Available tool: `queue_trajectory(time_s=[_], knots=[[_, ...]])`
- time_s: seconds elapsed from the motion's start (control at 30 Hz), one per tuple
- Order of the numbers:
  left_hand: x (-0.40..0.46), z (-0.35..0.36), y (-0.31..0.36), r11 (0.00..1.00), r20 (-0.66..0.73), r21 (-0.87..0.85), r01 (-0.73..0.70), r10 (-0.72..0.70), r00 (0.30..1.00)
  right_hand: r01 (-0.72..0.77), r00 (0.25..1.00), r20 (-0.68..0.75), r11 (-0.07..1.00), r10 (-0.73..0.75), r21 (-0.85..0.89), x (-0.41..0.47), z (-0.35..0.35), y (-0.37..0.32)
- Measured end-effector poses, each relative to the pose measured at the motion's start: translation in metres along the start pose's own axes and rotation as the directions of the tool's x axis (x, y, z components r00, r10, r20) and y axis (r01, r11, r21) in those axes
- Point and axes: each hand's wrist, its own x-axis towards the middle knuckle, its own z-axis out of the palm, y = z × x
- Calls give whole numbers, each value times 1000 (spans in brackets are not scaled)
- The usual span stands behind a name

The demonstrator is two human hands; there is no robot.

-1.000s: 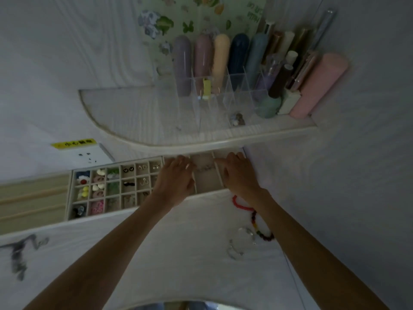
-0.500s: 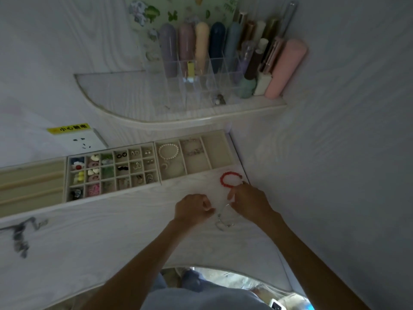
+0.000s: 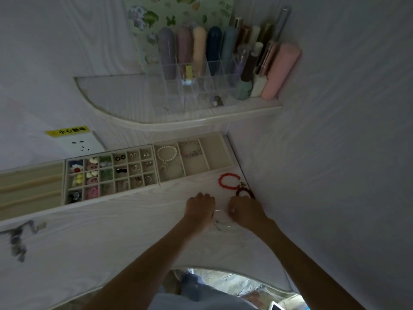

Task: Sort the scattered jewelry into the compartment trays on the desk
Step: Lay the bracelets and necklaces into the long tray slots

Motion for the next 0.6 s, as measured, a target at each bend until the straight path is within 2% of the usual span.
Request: queue_trajectory(time_s=[0.13,0.27,0.4,0.53,0.6], knots=[[-8,-9,-24,969,-26,-239,60,-68,997,23,1000,5,947,-26,321,12,-12,-5],[-11,-31,-49,872,-86,-485,71,-128,988,118,991,-119,832,-63,542,23,-36,-20],[-2,-67,-60,855,-244,-518,16,-166,955,156,978,-210,720,-14,676,40,-57,-34],[13,-99,-67,841,-288,-541,22,-209,935,217,943,-327,622,66,752,58,-75,-46],[20,-107,-70,826,-308,-563,13,-225,925,273,909,-407,608,92,746,66,-79,-49]])
